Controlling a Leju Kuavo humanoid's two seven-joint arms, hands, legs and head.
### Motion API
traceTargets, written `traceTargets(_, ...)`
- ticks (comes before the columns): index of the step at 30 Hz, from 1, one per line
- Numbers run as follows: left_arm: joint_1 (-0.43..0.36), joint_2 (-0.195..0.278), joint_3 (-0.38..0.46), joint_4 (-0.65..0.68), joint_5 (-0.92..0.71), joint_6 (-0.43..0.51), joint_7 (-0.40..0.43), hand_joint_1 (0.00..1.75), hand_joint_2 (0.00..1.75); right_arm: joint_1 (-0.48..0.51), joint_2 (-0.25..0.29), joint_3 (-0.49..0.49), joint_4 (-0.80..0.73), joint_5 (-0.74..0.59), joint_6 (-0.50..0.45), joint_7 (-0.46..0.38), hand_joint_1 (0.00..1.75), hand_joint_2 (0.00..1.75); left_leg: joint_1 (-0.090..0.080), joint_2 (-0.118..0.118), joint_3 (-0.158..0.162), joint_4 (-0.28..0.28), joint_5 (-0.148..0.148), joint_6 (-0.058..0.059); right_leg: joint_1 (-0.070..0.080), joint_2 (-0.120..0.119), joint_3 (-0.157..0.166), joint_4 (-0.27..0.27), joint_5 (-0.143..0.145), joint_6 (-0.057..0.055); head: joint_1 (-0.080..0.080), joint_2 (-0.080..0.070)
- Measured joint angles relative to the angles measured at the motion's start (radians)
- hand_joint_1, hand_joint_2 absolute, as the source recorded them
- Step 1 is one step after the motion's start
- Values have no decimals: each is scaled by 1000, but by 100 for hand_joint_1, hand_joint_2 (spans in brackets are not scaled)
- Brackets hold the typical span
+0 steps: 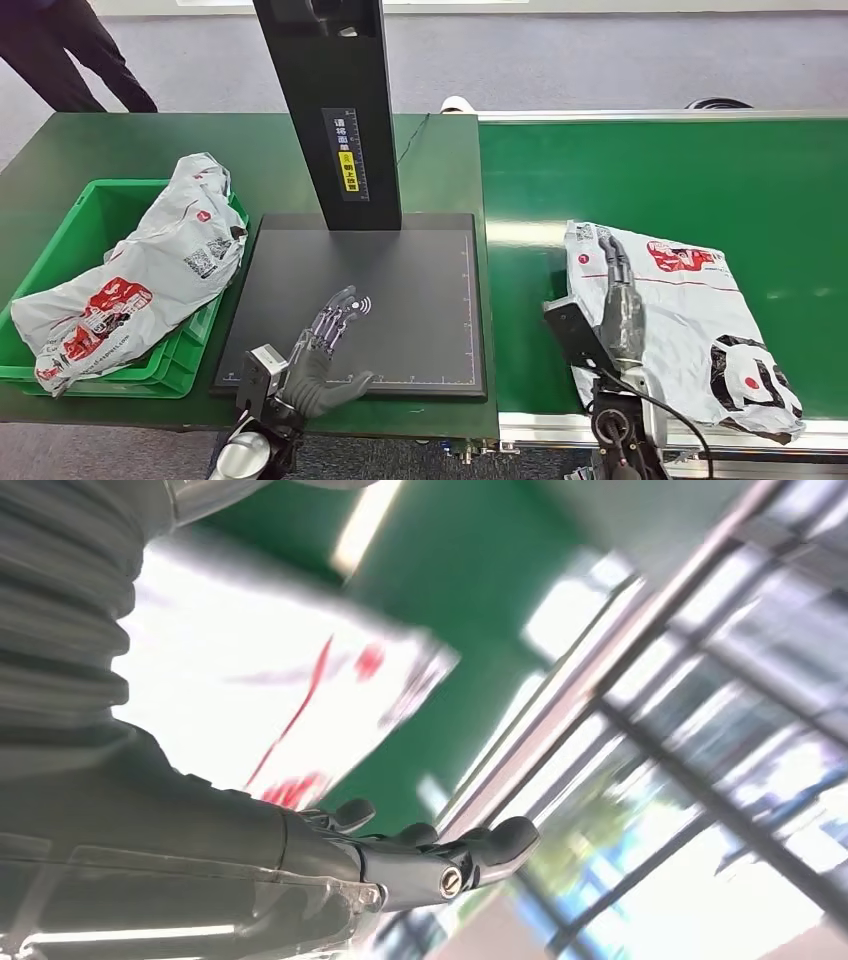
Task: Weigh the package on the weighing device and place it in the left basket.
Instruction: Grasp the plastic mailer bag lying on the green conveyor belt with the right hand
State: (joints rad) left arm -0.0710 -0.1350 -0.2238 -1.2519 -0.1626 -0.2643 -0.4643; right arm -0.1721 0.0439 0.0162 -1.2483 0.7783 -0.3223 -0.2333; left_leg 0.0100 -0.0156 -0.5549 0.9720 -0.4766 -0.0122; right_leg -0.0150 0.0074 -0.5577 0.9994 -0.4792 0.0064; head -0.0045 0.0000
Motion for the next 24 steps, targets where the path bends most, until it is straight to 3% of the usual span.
traceTargets(4,2,-1,5,-7,-3,-7,15,0,175,-44,-34,-99,68,133,7,139,0,175,0,0,0,0,0,0,0,0,0,0,0,0,0,0)
traceTargets(9,-2,-3,6,-9,-13,-15,34,0,175,-69,-67,-222,201,276,107,359,0,175,0,-1,0,0,0,0,0,0,0,0,0,0,0,0)
traceTargets(20,-8,-16,6,-9,-17,-18,67,0,175,-110,-85,-337,346,370,268,435,0,175,0,0,0,0,0,0,0,0,0,0,0,0,0,0)
traceTargets(21,-8,-16,6,-9,-17,-17,67,0,175,-113,-85,-339,353,373,282,435,8,175,0,0,1,0,0,0,0,0,1,0,0,0,0,0)
traceTargets(24,-6,-17,6,-9,-18,-12,67,0,175,-118,-85,-341,361,377,323,433,139,175,0,0,1,0,0,0,0,0,2,0,0,0,0,0)
